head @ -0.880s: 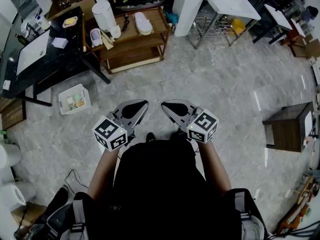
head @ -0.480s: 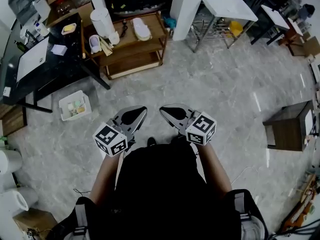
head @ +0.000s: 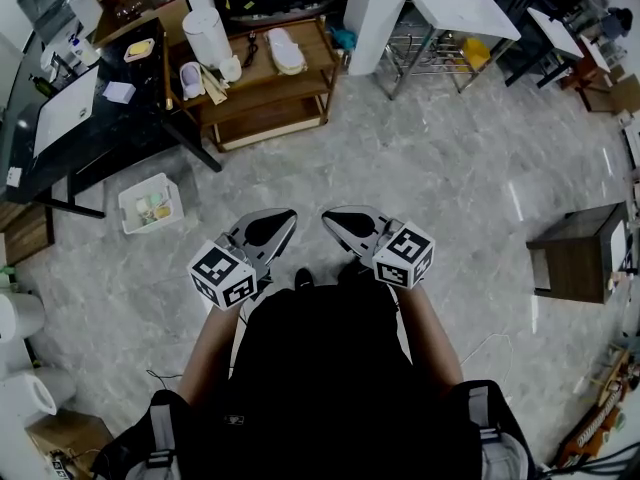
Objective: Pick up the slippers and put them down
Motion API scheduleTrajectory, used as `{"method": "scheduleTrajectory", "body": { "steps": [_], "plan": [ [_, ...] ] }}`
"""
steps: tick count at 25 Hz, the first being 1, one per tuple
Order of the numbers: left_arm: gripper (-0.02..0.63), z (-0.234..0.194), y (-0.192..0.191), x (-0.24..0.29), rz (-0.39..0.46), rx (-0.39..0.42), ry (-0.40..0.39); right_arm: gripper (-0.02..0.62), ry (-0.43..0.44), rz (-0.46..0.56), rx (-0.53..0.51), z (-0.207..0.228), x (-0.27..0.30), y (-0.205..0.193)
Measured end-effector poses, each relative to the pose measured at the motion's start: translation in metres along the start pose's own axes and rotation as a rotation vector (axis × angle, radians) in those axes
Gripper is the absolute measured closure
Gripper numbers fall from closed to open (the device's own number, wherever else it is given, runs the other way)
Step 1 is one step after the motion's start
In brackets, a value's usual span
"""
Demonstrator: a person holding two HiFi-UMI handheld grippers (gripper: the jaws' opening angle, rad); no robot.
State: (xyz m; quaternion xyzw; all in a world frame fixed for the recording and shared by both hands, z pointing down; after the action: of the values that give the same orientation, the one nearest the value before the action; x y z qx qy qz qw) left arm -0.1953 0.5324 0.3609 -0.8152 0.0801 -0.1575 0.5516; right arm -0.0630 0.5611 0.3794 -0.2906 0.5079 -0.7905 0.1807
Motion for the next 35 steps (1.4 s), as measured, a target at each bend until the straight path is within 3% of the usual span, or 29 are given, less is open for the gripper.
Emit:
{"method": "scheduleTrajectory", "body": {
  "steps": [20,35],
  "plan": [
    [0.595,-0.009,0.024,0.071,-0.024,-0.014,0.106,0.588,0.137,-0.033,0.039,0.079,-0.014,0.016],
    [0.595,-0.009,0.039,0.136,0.01,-0.024,0.275,0.588,0.291,-0.115,-0.061,0.151,-0.038,0.031]
  ]
}}
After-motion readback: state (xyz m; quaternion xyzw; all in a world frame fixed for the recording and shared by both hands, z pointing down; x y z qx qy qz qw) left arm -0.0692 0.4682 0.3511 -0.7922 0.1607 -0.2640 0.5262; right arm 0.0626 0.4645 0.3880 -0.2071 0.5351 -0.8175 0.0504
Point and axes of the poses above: the fingertips, and each gripper's own axes: x forward along the fingers, z to its right, y out of its top, the point moved 5 cm from there along -x, backward along the fingers, and after that the axes turned 2 degrees about -z, right-handed, at the moved point
